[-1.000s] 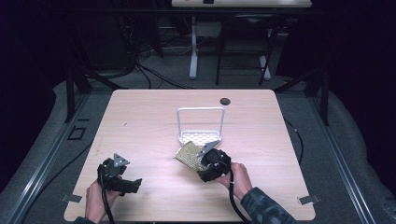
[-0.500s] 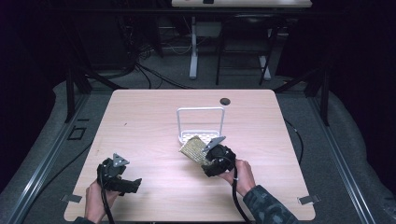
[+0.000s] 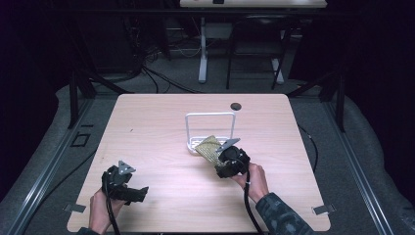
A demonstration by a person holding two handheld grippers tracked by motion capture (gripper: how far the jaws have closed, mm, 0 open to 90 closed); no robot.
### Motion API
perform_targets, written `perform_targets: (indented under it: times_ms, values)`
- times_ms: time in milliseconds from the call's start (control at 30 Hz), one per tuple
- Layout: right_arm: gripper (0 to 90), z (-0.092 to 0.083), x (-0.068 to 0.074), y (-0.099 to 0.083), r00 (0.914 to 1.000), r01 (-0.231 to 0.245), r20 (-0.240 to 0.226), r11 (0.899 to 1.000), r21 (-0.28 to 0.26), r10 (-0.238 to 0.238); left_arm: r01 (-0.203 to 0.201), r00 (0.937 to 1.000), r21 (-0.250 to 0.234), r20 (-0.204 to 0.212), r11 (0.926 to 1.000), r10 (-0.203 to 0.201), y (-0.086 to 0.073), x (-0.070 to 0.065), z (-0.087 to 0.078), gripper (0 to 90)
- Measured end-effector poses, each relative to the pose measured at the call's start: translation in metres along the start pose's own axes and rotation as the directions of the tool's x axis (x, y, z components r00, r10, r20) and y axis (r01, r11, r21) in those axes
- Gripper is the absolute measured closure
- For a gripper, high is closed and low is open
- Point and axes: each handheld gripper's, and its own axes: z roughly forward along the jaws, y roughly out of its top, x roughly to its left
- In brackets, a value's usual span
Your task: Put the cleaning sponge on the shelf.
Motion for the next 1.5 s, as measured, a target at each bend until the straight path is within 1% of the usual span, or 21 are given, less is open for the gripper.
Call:
perform_targets:
  times_ms: [67, 100, 133, 333, 367, 433, 467, 500, 533, 567, 633, 700, 800, 967, 1067, 1167, 1200, 1267, 1300, 1333, 1500]
  values:
    - [35.8, -0.001, -0.002, 0.003, 0.9998, -0.009, 0.018, 1.000, -0.012, 0.009, 0.002, 1.0000, 0.000, 0.002, 1.0000, -0.002, 0.000, 0.000, 0.000, 0.0]
    - [36.1, -0.001, -0.003, 0.003, 0.9997, -0.014, 0.021, 1.000, -0.014, 0.014, -0.004, 1.0000, 0.001, 0.000, 1.0000, 0.004, 0.000, 0.000, 0.000, 0.0]
    - [36.4, -0.001, -0.004, 0.004, 0.9994, -0.029, 0.019, 0.999, -0.018, 0.030, -0.004, 1.0000, 0.001, -0.002, 1.0000, 0.004, 0.000, 0.000, -0.001, 0.0]
    - [37.3, -0.001, -0.007, 0.005, 0.9985, -0.036, 0.041, 0.999, -0.027, 0.037, -0.008, 1.0000, 0.001, -0.003, 1.0000, 0.008, 0.001, -0.001, 0.000, 0.0]
    - [37.3, 0.000, -0.008, 0.006, 0.9987, -0.030, 0.041, 0.999, -0.024, 0.031, -0.009, 1.0000, 0.004, -0.003, 1.0000, 0.009, 0.001, -0.001, -0.001, 0.0]
    - [37.3, 0.001, -0.008, 0.008, 0.9982, -0.038, 0.044, 0.999, -0.030, 0.040, -0.008, 1.0000, 0.005, -0.001, 1.0000, 0.008, 0.001, -0.001, 0.000, 0.0]
    - [37.3, 0.002, -0.008, 0.009, 0.9979, -0.036, 0.053, 0.999, -0.028, 0.037, -0.010, 0.9999, 0.006, -0.002, 0.9999, 0.011, 0.001, -0.002, 0.000, 0.0]
    - [37.3, 0.004, -0.008, 0.010, 0.9978, -0.039, 0.052, 0.999, -0.031, 0.041, -0.011, 0.9999, 0.004, -0.003, 0.9999, 0.011, 0.001, -0.002, 0.000, 0.0]
    - [37.4, 0.007, -0.008, 0.012, 0.9971, -0.035, 0.067, 0.999, -0.021, 0.036, -0.013, 0.9999, 0.004, -0.003, 0.9999, 0.013, 0.001, -0.002, 0.000, 0.0]
    - [37.3, 0.010, -0.007, 0.013, 0.9968, -0.035, 0.071, 0.999, -0.021, 0.036, -0.013, 0.9999, 0.006, -0.003, 0.9999, 0.013, 0.001, -0.002, 0.000, 0.0]
    - [37.3, 0.011, -0.007, 0.014, 0.9969, -0.033, 0.071, 0.999, -0.018, 0.034, -0.016, 0.9999, 0.008, -0.005, 0.9998, 0.016, 0.001, -0.002, 0.001, 0.0]
    - [37.2, 0.016, -0.006, 0.018, 0.9957, -0.041, 0.082, 0.999, -0.021, 0.043, -0.016, 0.9999, 0.008, -0.004, 0.9998, 0.016, 0.001, -0.002, 0.000, 0.0]
    - [37.2, 0.019, -0.006, 0.021, 0.9954, -0.038, 0.087, 0.999, -0.025, 0.040, -0.016, 0.9999, 0.008, -0.005, 0.9998, 0.016, 0.000, -0.002, 0.000, 0.0]
    - [36.8, 0.028, -0.006, 0.029, 0.9944, -0.030, 0.101, 0.999, -0.013, 0.031, -0.019, 0.9998, 0.009, -0.005, 0.9998, 0.019, 0.000, -0.003, 0.000, 0.0]
    - [36.5, 0.034, -0.009, 0.033, 0.9938, -0.036, 0.106, 0.999, -0.006, 0.036, -0.020, 0.9998, 0.015, -0.003, 0.9997, 0.020, 0.000, -0.002, 0.000, 0.0]
    - [36.1, 0.040, -0.010, 0.035, 0.9933, -0.032, 0.112, 0.999, 0.014, 0.030, -0.020, 0.9998, 0.016, -0.002, 0.9997, 0.020, 0.000, -0.003, 0.001, 0.0]
    - [35.9, 0.043, -0.010, 0.036, 0.9917, -0.027, 0.126, 0.999, 0.018, 0.024, -0.016, 0.9999, 0.016, -0.002, 0.9997, 0.017, 0.000, -0.003, 0.001, 0.0]
    - [35.7, 0.044, -0.010, 0.037, 0.9914, -0.026, 0.129, 0.999, 0.022, 0.023, -0.021, 0.9998, 0.018, -0.002, 0.9996, 0.021, 0.000, -0.003, 0.001, 0.0]
    - [35.5, 0.046, -0.010, 0.037, 0.9908, -0.028, 0.133, 0.999, 0.022, 0.025, -0.021, 0.9998, 0.017, -0.004, 0.9996, 0.022, 0.000, -0.003, 0.001, 0.0]
    - [35.2, 0.050, -0.010, 0.039, 0.9893, -0.026, 0.144, 0.999, 0.035, 0.021, -0.022, 0.9997, 0.018, -0.004, 0.9996, 0.022, 0.000, -0.003, 0.001, 0.0]
    - [34.5, 0.055, -0.010, 0.040, 0.9877, -0.037, 0.154, 0.998, 0.043, 0.030, -0.019, 0.9998, 0.022, -0.002, 0.9996, 0.019, 0.000, -0.003, 0.002, 0.0]
